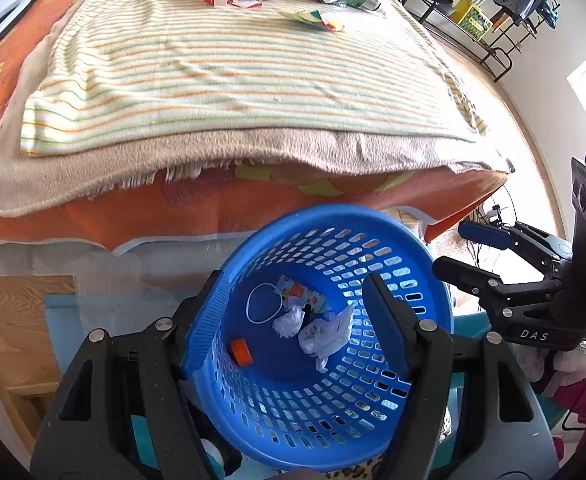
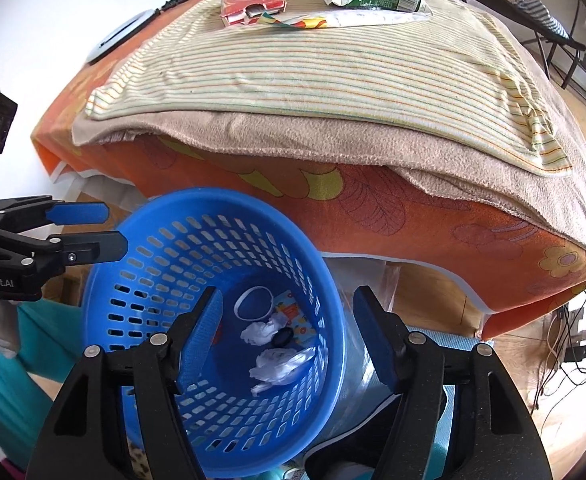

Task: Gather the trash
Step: 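Move both open tools back over the towel toward the red box and wrapper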

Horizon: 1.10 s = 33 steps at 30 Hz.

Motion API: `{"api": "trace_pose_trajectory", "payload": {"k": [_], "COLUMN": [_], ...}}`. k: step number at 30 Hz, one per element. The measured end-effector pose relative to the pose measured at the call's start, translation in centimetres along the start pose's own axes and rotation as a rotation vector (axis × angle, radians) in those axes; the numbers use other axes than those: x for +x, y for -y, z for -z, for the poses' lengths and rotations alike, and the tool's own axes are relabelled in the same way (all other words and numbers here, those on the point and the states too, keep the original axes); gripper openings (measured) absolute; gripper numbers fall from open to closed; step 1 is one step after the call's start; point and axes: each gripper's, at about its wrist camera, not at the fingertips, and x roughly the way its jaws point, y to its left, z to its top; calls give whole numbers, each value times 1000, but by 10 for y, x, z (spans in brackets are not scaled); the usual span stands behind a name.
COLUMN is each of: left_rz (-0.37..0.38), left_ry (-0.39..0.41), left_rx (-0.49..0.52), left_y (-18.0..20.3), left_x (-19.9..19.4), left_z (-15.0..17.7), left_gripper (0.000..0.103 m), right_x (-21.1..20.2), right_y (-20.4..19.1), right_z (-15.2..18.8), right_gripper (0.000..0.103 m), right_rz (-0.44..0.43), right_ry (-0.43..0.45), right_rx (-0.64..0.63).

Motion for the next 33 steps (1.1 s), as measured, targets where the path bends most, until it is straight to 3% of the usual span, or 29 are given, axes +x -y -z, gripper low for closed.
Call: {"api": "trace_pose_trajectory", "payload": {"k": [15, 26, 30, 33], "left_rz": [-30, -31, -22, 5], "left_ry": [126, 182, 204, 197], "left_rx": [-58, -207, -287, -336], "left_y": [-23, -64, -80, -89], "left_x": [-31, -21, -11, 1], "left_z": [-94, -191, -224, -245], "left_gripper": [71, 71, 83, 83], "right_x": [-29, -19, -9, -1], "right_y": [38, 69, 78, 80], "right_z": [-72, -143, -164, -177], "right_gripper": [68, 71, 71, 71], "right_rz": [5, 9, 9, 4], "right_ry": [105, 130, 136, 134], "right_rx": [104, 201, 228, 236]}}
